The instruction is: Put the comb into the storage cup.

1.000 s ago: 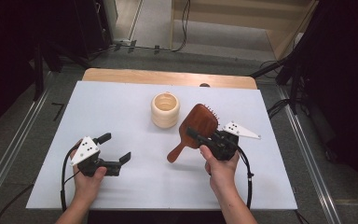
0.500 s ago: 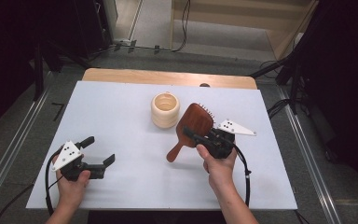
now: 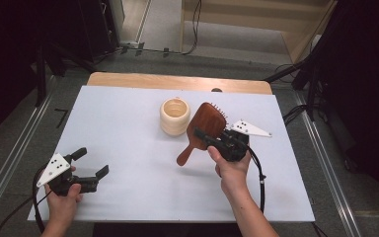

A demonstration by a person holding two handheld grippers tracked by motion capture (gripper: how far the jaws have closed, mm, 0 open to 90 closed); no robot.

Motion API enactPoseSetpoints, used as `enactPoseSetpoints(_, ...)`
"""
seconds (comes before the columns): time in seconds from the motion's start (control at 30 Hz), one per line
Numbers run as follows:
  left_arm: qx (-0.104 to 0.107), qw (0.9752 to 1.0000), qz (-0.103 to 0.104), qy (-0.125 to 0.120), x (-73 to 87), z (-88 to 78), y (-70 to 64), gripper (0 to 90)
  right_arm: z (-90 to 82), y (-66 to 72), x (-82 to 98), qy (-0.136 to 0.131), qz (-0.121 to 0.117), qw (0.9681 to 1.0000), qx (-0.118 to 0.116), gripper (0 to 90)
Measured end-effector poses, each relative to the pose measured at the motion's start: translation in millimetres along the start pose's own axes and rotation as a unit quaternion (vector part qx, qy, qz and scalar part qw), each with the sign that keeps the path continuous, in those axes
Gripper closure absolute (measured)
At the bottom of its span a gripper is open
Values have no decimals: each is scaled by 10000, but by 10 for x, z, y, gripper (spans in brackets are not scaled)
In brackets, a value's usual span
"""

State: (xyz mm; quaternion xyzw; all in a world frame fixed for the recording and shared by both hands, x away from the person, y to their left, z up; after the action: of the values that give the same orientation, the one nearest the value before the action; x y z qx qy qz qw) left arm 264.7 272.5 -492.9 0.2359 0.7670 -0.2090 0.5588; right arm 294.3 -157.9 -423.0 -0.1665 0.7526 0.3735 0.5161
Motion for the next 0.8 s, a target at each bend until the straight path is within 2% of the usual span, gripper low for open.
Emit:
enactPoseSetpoints(0.13,-26,10000,79,25,13,11,-22,0,11,-8,-40,11,20,10000,62,533)
enactPoseSetpoints(0.47,-135,9999,26,-13,30,14,-21,0,40,-27,-155,-56,-53,9999,103,532)
enactPoseSetpoints(0.63,-118,9999,78,12,31,19,-30,0,33,-41,-200,-81,-90,9998,145,532)
enactPoseSetpoints(0.8,-112,9999,1,-1,32,15,-16,0,32,-73,-259,-114,-122,9997,203,532)
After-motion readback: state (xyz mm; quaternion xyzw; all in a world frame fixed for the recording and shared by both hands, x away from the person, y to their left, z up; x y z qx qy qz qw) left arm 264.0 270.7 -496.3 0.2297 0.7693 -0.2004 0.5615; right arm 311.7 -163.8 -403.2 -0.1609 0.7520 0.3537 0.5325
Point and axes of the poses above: each handheld gripper's, and its own axes: z roughly forward along the jaws, x roughly out of its underside, y roughly to its left, the point moved 2 cm from there along z, roughly forward along the jaws, and after that the axes turned 3 degrees about -x, right-handed, at the moved point
